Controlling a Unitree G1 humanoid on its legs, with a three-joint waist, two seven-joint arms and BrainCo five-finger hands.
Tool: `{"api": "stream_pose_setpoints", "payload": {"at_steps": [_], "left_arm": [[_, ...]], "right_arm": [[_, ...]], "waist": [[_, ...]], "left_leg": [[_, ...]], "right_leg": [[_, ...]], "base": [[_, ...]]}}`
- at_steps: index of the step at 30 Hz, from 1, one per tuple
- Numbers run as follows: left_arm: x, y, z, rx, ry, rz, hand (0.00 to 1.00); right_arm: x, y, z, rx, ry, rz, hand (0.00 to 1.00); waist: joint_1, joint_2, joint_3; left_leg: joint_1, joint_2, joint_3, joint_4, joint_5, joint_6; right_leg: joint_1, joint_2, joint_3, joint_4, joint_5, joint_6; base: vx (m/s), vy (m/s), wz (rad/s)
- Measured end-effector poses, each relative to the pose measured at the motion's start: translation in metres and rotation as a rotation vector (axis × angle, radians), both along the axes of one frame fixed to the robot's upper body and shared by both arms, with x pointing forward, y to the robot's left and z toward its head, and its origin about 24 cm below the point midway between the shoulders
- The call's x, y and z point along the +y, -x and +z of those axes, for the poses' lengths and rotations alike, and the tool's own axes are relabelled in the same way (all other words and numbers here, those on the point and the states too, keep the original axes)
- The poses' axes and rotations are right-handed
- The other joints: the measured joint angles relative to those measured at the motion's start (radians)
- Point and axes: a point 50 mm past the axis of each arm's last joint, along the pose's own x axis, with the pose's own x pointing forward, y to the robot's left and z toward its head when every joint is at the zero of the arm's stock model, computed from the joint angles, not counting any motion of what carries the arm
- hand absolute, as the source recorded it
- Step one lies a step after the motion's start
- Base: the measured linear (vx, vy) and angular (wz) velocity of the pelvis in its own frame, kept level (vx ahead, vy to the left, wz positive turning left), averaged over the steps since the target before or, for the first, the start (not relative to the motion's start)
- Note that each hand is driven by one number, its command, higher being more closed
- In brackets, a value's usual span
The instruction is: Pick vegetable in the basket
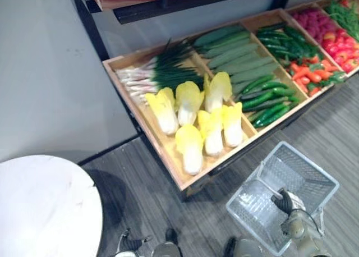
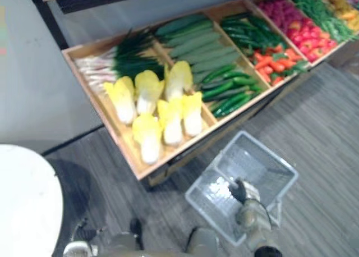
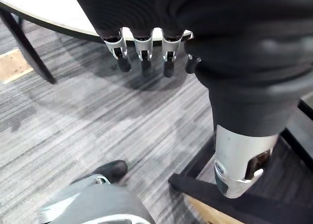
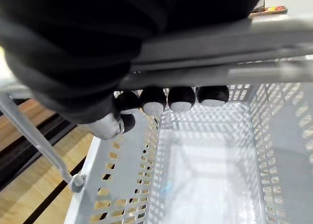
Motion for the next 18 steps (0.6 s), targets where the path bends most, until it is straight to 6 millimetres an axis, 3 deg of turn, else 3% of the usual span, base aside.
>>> {"api": "stream_pose_setpoints", "payload": {"at_steps": [1, 2, 3, 4, 5, 8, 11, 15, 16, 17, 18], "left_arm": [[0.0, -0.003, 0.001, -0.005, -0.001, -0.002, 0.0], [0.0, -0.008, 0.002, -0.017, -0.004, -0.008, 0.0], [0.005, -0.008, 0.003, -0.015, -0.017, -0.006, 0.0], [0.004, -0.008, 0.003, -0.012, -0.016, 0.0, 0.0], [-0.005, -0.004, -0.002, 0.004, 0.01, 0.007, 0.0], [-0.026, 0.014, -0.013, 0.06, 0.077, 0.033, 0.0], [-0.024, 0.021, -0.014, 0.075, 0.082, 0.071, 0.0], [-0.023, 0.027, -0.015, 0.082, 0.087, 0.105, 0.0], [-0.023, 0.029, -0.016, 0.087, 0.088, 0.114, 0.0], [-0.023, 0.03, -0.016, 0.088, 0.089, 0.121, 0.0], [-0.023, 0.031, -0.016, 0.086, 0.093, 0.137, 0.0]], "right_arm": [[-0.002, 0.001, 0.0, 0.0, 0.0, -0.009, 1.0], [-0.007, 0.005, -0.001, 0.003, -0.001, -0.037, 1.0], [-0.008, 0.008, -0.003, 0.012, -0.007, -0.048, 1.0], [-0.009, 0.007, -0.003, 0.011, -0.01, -0.052, 1.0], [-0.013, 0.004, -0.001, -0.003, -0.019, -0.073, 1.0], [-0.022, 0.021, -0.012, 0.04, -0.065, -0.159, 1.0], [-0.038, 0.05, -0.027, 0.115, -0.07, -0.263, 1.0], [-0.061, 0.1, -0.043, 0.216, -0.077, -0.475, 1.0], [-0.067, 0.112, -0.045, 0.239, -0.08, -0.534, 1.0], [-0.071, 0.117, -0.046, 0.248, -0.082, -0.569, 1.0], [-0.077, 0.128, -0.047, 0.26, -0.09, -0.635, 1.0]], "waist": [[-0.002, -0.001, -0.001], [-0.004, -0.015, -0.003], [-0.002, -0.032, -0.008], [0.003, -0.026, -0.01], [0.011, 0.014, -0.009], [0.005, 0.067, -0.019], [0.005, 0.063, -0.018], [-0.009, 0.067, -0.021], [-0.015, 0.055, -0.018], [-0.014, 0.054, -0.017], [-0.016, 0.052, -0.016]], "left_leg": [[-0.011, 0.0, -0.023, 0.0, 0.006, -0.014], [-0.023, -0.007, -0.063, -0.004, 0.015, -0.043], [-0.025, -0.009, -0.1, -0.018, 0.026, -0.081], [-0.028, 0.006, -0.106, -0.028, 0.039, -0.101], [-0.033, 0.052, -0.128, -0.051, 0.058, -0.13], [-0.005, 0.147, -0.145, -0.109, 0.115, -0.168], [0.004, 0.161, -0.119, -0.1, 0.162, -0.164], [-0.024, 0.124, -0.026, -0.108, 0.241, -0.13], [-0.021, 0.108, -0.015, -0.126, 0.251, -0.128], [-0.026, 0.102, -0.003, -0.097, 0.22, -0.121], [-0.032, 0.081, 0.026, -0.02, 0.143, -0.111]], "right_leg": [[-0.002, -0.001, 0.029, -0.03, 0.007, 0.006], [0.003, -0.004, 0.073, -0.067, 0.065, 0.025], [0.014, -0.009, 0.068, -0.081, 0.071, 0.059], [0.029, 0.002, 0.056, -0.099, 0.044, 0.049], [0.045, 0.059, 0.022, -0.141, 0.032, 0.031], [0.09, 0.162, -0.027, -0.177, 0.029, -0.007], [0.11, 0.178, -0.043, -0.172, 0.011, -0.035], [0.104, 0.146, -0.072, -0.174, -0.001, -0.043], [0.097, 0.125, -0.078, -0.179, 0.006, -0.052], [0.094, 0.118, -0.078, -0.18, 0.008, -0.054], [0.095, 0.101, -0.067, -0.185, 0.016, -0.045]], "base": [[0.08, -0.297, 0.98], [0.06, -0.461, 1.03], [0.05, -0.499, 0.86], [0.01, -0.519, 0.4], [-0.01, -0.326, 0.11], [-0.02, -0.31, 0.16], [-0.04, -0.157, 0.15], [-0.07, -0.006, 0.27], [-0.05, 0.058, 0.14], [-0.03, 0.125, -0.09], [0.0, 0.16, -0.19]]}}
